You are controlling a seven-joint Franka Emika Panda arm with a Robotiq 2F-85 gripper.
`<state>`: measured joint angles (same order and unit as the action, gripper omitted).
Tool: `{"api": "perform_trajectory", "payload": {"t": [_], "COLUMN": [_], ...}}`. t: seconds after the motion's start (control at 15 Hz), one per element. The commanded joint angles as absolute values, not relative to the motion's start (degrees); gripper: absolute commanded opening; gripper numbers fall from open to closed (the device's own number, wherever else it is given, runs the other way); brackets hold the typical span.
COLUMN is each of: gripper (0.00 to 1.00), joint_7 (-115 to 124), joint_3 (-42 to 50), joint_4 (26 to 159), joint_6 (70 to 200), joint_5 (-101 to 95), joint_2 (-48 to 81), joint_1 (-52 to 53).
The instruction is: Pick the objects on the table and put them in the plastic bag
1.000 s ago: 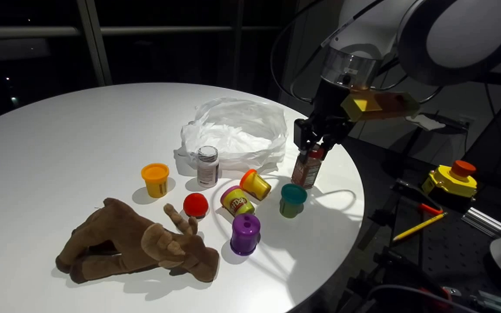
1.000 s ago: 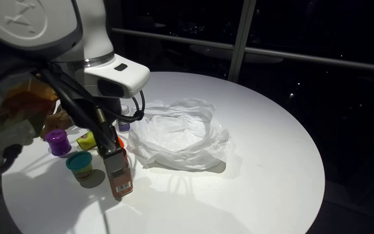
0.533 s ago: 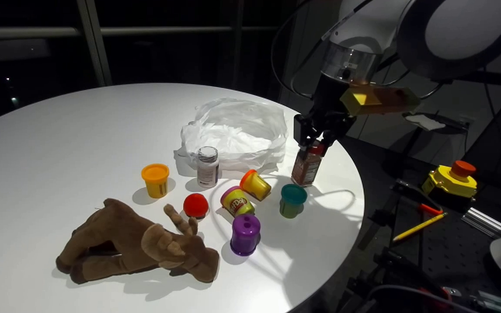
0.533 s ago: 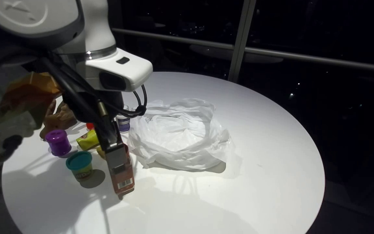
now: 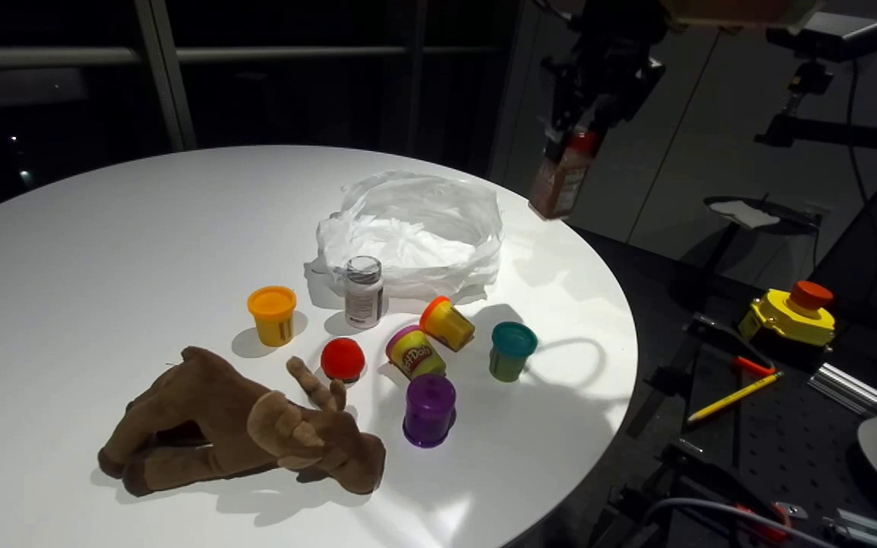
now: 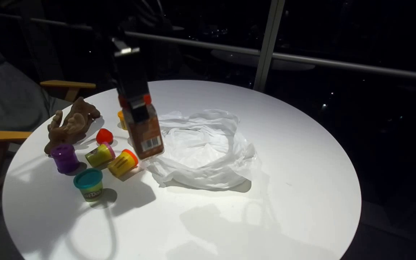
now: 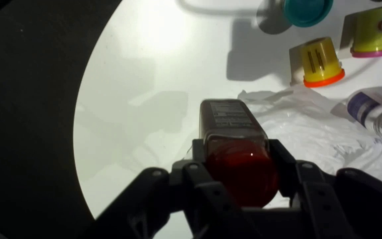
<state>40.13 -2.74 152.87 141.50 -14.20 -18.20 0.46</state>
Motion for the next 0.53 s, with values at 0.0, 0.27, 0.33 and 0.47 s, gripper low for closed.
{"api": "perform_trajectory", "payload": {"t": [0.0, 0.27, 0.33, 0.47], "gripper": [0.24, 0.24, 0.24, 0.24], "joint_7": [33.2, 25.5, 23.6, 21.3], "joint_3": [-3.0, -1.0, -0.5, 0.2], "joint_4": [144.1, 136.5, 134.8, 132.0], "joint_6": [138.7, 141.4, 141.6, 143.4], "joint_5": [-13.1, -8.9, -7.5, -5.7], "joint_2": [-17.2, -8.4, -5.7, -0.4], "joint_1": [-2.2, -3.1, -3.0, -2.9]}}
